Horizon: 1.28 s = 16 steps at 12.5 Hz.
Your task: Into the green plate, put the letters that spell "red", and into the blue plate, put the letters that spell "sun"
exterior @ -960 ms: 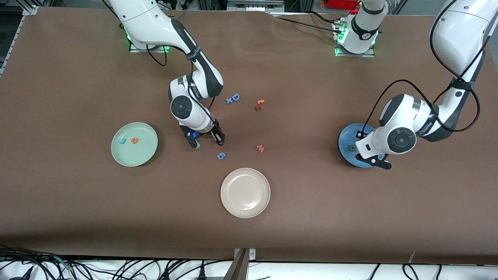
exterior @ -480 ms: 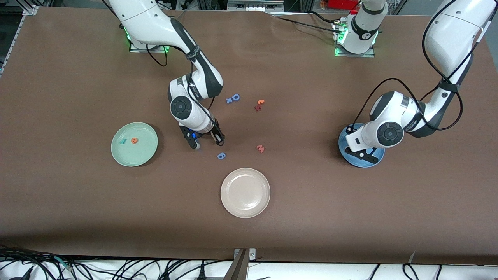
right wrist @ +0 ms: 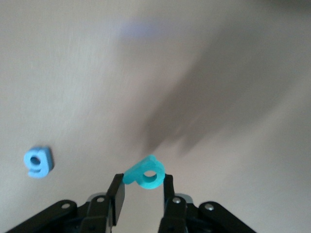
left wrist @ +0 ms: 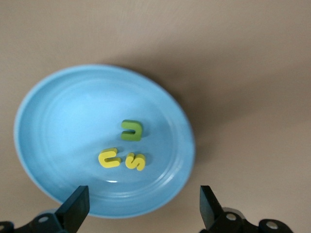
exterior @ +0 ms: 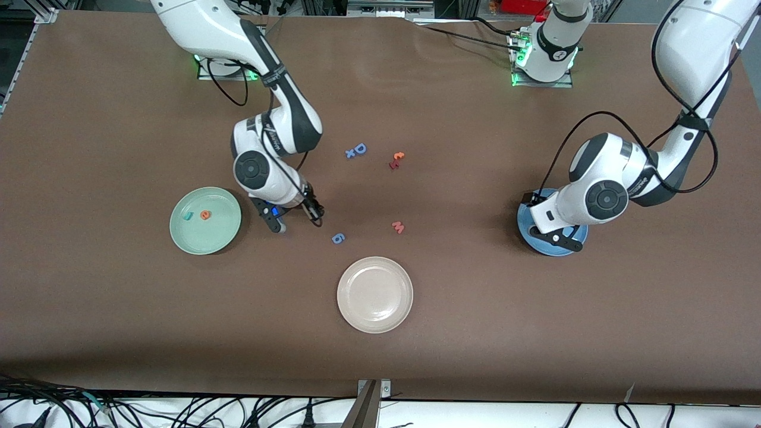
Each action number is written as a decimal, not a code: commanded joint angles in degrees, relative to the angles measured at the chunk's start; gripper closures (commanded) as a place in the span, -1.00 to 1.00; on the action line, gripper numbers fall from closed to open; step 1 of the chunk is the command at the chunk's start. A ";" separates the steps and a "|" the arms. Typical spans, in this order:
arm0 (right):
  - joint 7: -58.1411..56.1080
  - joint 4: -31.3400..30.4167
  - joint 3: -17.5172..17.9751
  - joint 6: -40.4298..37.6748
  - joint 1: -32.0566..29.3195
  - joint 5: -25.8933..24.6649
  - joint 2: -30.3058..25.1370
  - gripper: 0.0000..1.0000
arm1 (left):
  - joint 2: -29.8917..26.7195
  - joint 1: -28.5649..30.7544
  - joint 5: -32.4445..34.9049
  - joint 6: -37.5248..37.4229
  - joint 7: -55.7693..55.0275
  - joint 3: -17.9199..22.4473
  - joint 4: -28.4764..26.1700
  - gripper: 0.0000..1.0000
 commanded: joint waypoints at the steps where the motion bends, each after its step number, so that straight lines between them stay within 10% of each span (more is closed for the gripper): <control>1: -11.57 -0.35 -6.83 -8.11 0.19 -0.54 -2.91 0.68 | -4.46 0.23 -1.52 -11.65 0.82 -2.88 7.63 -1.00; 7: -39.54 -1.32 -19.43 -15.96 -1.55 -0.45 -1.96 0.68 | -4.46 0.31 -1.61 -24.63 1.08 -3.94 31.03 -1.00; 14: -46.60 -1.58 -18.99 -14.30 -4.55 0.43 2.44 0.62 | -7.54 -0.47 -5.38 -24.37 0.47 -0.89 33.34 -1.00; 15: -46.60 -1.58 -18.99 -14.21 -4.47 0.69 2.44 0.37 | -8.23 -3.35 -8.69 -24.37 0.38 3.92 33.34 -1.00; 16: -46.60 -1.58 -18.99 -14.21 -4.38 0.69 2.44 -0.52 | -9.63 -6.34 -12.12 -24.10 0.56 10.23 33.26 -1.00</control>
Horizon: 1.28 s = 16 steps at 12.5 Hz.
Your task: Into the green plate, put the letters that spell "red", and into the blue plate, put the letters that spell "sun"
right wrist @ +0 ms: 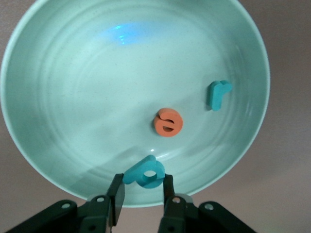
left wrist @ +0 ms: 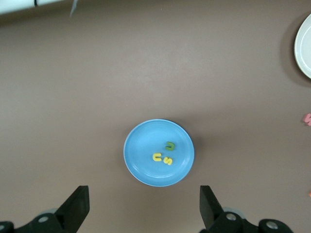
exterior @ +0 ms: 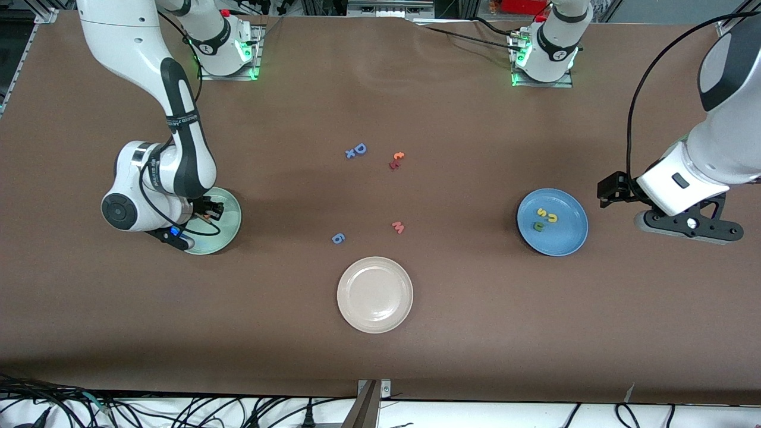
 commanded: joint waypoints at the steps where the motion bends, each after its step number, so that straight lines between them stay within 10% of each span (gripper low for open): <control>1: -1.10 0.62 0.09 0.17 0.08 0.60 -0.33 -0.77 | -3.27 -6.99 -9.27 -0.79 1.22 13.46 0.04 -1.00; 4: -1.36 4.21 -0.17 -2.01 0.26 0.51 -1.64 -0.97 | -7.49 -19.20 -14.58 -0.79 1.22 29.38 -2.24 -1.00; 9: -1.36 19.67 -2.54 -17.99 -0.01 -0.19 -2.08 -0.99 | -19.53 -23.45 -14.14 3.07 3.33 32.84 -17.87 -1.00; 16: -5.29 33.49 -4.48 -29.88 -0.36 -0.28 -5.41 -0.99 | -23.05 -26.27 -15.46 7.04 4.56 36.19 -22.81 -1.00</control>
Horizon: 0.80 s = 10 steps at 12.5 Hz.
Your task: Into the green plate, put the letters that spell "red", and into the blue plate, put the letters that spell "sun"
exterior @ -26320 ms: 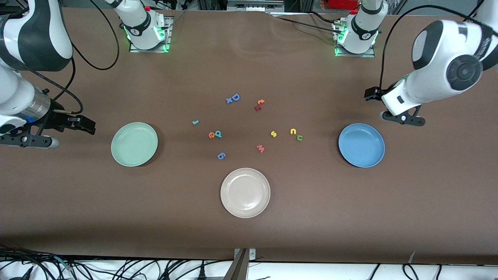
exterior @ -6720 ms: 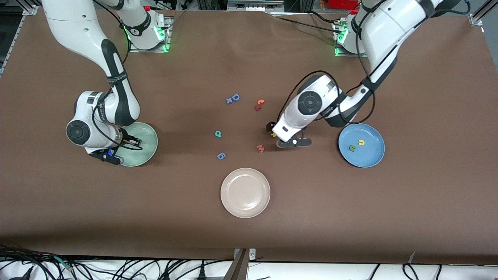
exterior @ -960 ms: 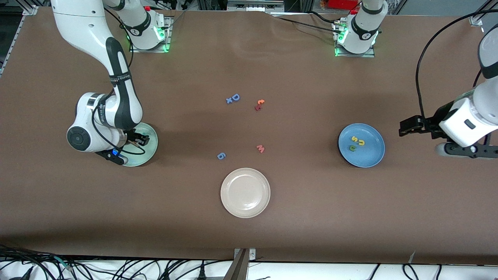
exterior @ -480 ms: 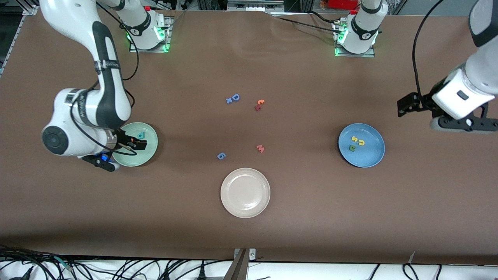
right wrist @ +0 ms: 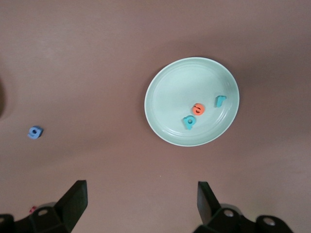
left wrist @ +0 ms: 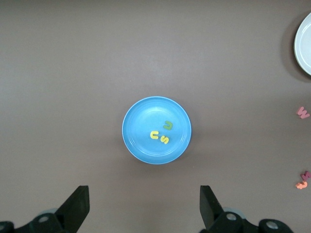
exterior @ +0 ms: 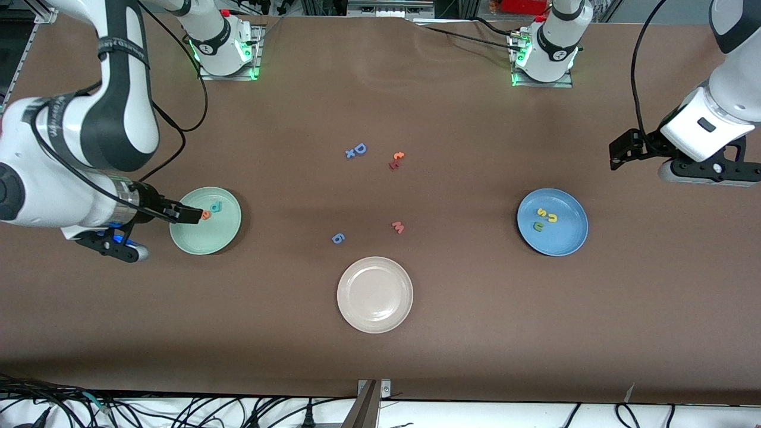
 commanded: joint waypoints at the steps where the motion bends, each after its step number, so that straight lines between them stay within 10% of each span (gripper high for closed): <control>1: -5.25 1.87 -0.44 -2.09 -0.57 -0.71 -1.36 -0.99 | -3.06 -0.59 -2.05 1.11 1.38 1.10 -3.36 -1.00; 4: -5.54 4.76 2.79 -2.36 -1.79 -6.75 -1.45 -0.99 | -2.62 -0.49 -2.05 -0.64 1.39 0.75 -2.04 -1.00; 10: -5.36 3.11 28.09 -2.10 -20.84 -18.20 -6.62 -0.99 | -2.62 -1.02 -1.96 -0.64 1.21 0.57 -1.86 -1.00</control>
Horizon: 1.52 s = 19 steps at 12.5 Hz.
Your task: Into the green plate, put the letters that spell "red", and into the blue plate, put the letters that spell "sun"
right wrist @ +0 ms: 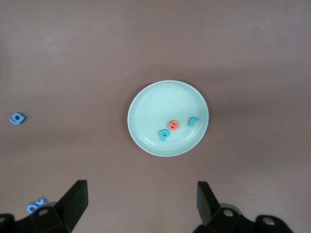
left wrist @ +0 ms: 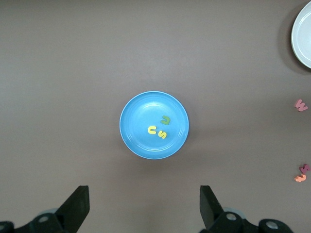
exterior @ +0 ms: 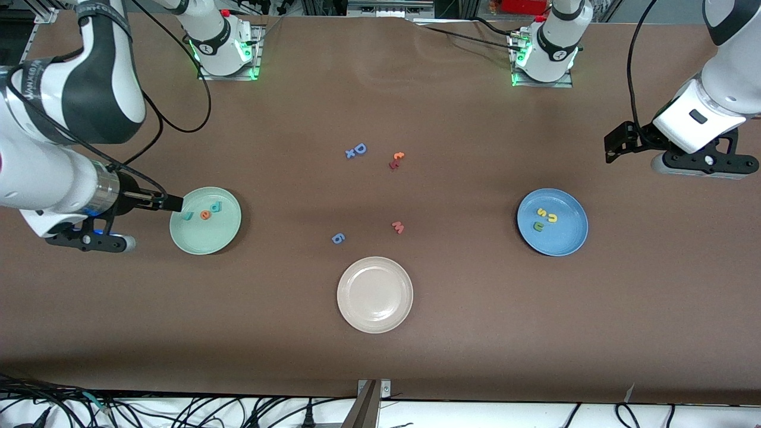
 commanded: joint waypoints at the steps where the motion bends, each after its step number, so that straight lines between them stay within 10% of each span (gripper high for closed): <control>1: -0.67 -3.53 8.16 -0.29 -6.92 -2.77 -4.42 -0.99 | -1.28 -0.19 -1.90 -0.45 1.26 0.49 -0.53 -1.00; 5: -2.78 -11.81 20.09 4.19 -16.93 -6.98 -9.71 -0.99 | -1.28 0.07 -1.63 -0.45 1.88 0.58 -0.27 -1.00; 19: -1.46 -13.92 19.96 6.48 -17.31 -5.60 -11.30 -0.99 | -1.28 -0.28 -1.54 -0.45 1.88 0.49 -0.18 -1.00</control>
